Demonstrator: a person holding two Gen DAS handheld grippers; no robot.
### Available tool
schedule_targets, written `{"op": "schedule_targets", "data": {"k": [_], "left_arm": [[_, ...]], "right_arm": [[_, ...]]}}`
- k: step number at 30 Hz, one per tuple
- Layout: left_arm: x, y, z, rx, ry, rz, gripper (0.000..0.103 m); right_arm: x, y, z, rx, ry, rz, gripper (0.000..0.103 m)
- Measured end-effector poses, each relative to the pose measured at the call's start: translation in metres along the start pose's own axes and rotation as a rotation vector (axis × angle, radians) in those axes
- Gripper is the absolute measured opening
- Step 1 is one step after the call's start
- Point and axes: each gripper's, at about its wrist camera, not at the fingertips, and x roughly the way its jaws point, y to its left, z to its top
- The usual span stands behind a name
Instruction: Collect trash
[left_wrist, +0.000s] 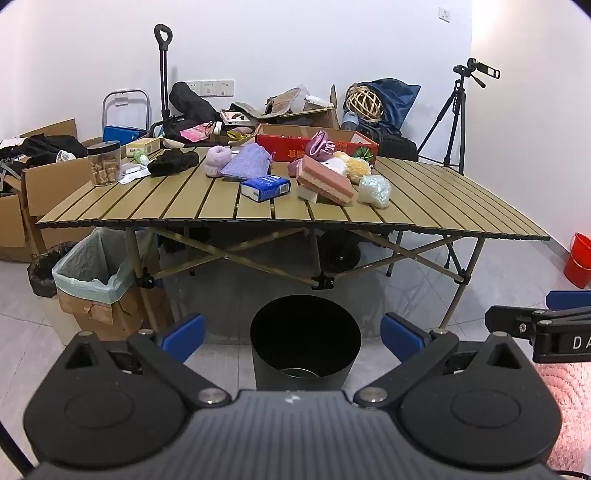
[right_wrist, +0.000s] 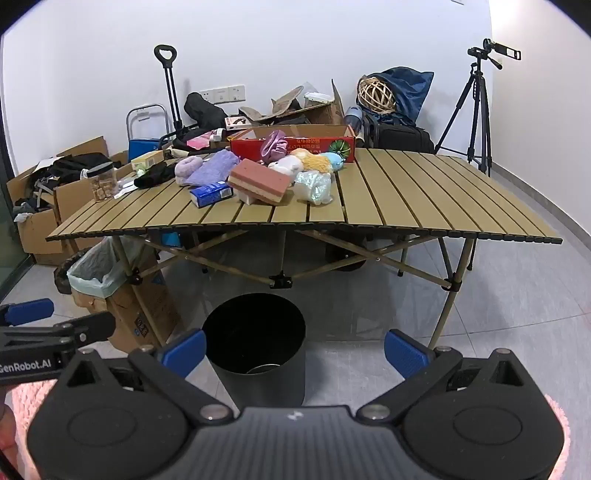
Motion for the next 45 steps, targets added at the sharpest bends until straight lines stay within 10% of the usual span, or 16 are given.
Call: {"op": "schedule_targets", "data": {"k": [45], "left_arm": [[-0.0039,-0.0060,0.0086,0.008,-0.008,0.001,0.103]], "right_arm": [[-0.0016,0.0000,0.0002,-0.007,-0.005,-0.005,0.103]]}}
